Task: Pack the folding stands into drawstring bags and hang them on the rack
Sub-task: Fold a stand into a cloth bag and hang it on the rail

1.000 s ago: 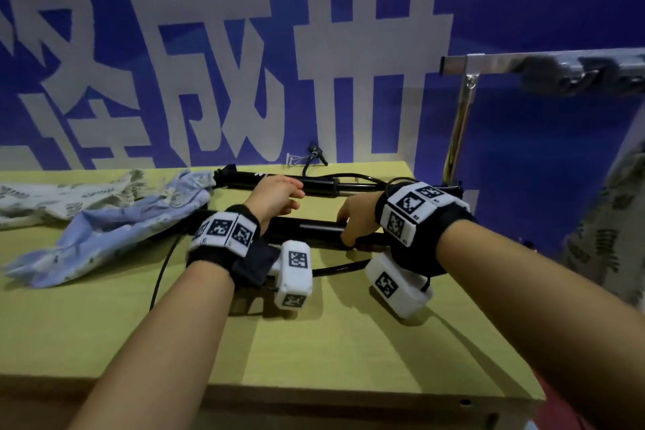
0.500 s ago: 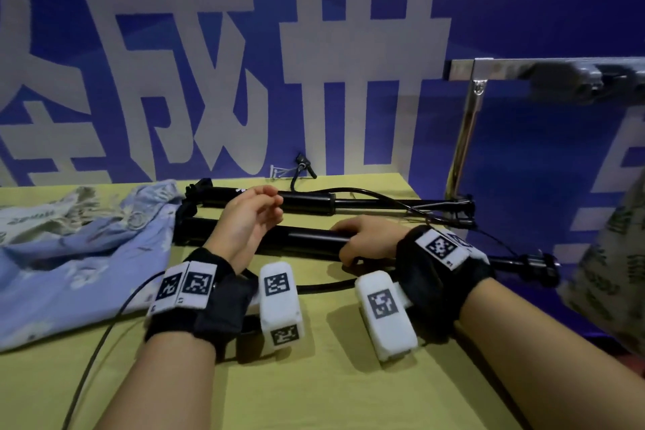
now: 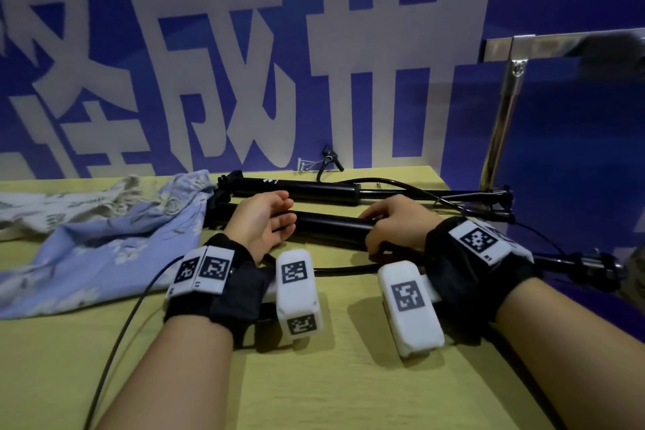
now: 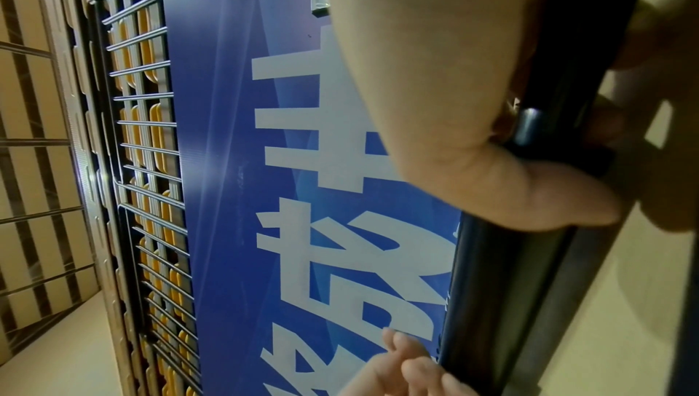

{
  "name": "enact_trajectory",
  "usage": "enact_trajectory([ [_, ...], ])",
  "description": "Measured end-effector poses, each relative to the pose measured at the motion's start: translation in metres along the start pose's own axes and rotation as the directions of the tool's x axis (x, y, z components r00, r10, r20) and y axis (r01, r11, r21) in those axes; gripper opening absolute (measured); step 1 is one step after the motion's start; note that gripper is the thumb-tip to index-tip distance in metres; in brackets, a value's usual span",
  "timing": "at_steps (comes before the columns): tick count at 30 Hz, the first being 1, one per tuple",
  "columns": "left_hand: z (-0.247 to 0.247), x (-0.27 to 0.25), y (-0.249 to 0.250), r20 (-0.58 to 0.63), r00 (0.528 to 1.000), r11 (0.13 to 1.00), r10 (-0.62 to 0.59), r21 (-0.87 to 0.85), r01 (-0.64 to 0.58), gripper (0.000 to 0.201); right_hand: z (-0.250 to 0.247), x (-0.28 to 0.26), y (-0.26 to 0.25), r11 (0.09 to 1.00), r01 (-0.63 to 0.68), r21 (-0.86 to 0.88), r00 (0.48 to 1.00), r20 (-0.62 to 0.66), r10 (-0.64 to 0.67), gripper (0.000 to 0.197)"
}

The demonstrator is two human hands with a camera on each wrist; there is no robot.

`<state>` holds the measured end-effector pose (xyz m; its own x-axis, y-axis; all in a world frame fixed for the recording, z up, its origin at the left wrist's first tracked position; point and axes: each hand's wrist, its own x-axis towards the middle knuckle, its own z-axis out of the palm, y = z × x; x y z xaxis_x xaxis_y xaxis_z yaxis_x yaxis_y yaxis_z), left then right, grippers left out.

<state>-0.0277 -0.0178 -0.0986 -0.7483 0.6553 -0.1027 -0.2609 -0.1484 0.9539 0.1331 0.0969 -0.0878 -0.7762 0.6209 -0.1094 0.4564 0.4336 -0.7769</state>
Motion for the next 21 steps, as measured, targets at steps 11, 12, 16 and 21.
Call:
enact_trajectory([
  [11,-0.023,0.006,0.007,-0.435,0.886,0.987,0.163,0.078,-0.143,0.021,-0.018,-0.005,0.011,0.997,0.023,0.068,0.99,-0.139,-0.014,0.013],
  [12,-0.027,0.006,0.008,-0.44,0.886,0.989,0.143,0.086,-0.117,0.028,-0.019,-0.005,0.012,0.997,0.013,0.077,0.988,-0.155,-0.001,0.014],
  [16,-0.031,0.01,0.005,-0.378,0.925,0.998,0.042,0.058,-0.021,0.043,-0.02,-0.001,0.015,0.997,-0.013,0.072,0.985,-0.169,0.025,0.024],
  [21,-0.02,0.005,0.007,-0.173,0.98,0.986,-0.1,-0.149,0.074,0.051,-0.02,0.0,0.014,0.996,-0.003,0.086,0.978,-0.205,0.021,0.021],
])
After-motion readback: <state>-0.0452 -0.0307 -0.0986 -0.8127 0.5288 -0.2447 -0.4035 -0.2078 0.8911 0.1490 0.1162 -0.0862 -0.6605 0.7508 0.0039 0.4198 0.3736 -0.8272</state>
